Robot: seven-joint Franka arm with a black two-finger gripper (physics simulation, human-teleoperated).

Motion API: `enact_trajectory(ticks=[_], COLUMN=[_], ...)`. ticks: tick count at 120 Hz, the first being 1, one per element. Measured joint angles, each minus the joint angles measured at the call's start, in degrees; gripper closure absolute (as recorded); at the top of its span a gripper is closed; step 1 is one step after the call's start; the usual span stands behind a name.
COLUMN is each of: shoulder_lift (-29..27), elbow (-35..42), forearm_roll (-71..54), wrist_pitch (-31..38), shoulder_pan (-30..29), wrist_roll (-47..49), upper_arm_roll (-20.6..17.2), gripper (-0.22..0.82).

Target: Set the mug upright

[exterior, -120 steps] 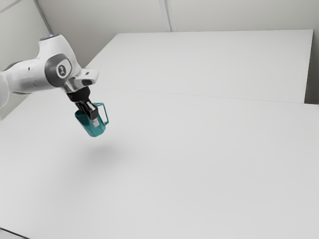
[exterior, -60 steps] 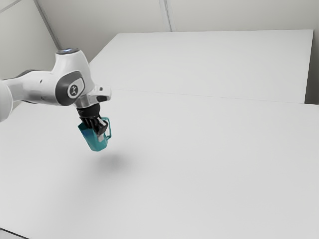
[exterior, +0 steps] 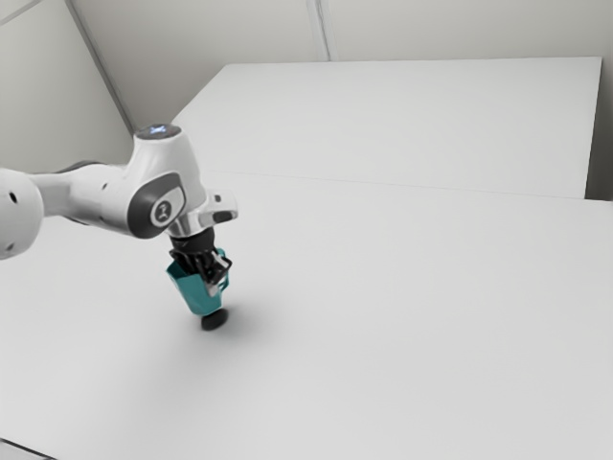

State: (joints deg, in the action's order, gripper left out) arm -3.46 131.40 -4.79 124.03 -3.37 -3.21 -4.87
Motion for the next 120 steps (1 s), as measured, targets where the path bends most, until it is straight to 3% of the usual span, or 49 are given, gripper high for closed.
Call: enact_trajectory(ticks=[81,120], shoulder_lift=[2.97,2.33], elbow=[2.39,2.31], forearm_roll=[-0.13,0.59], wrist_pitch=[7.45,8.22], shoulder_pan=[1.90,2.21], wrist_roll=[10.11,11.37], upper_arm_roll=[-0.67,-1.22], gripper=[0.78,0.49])
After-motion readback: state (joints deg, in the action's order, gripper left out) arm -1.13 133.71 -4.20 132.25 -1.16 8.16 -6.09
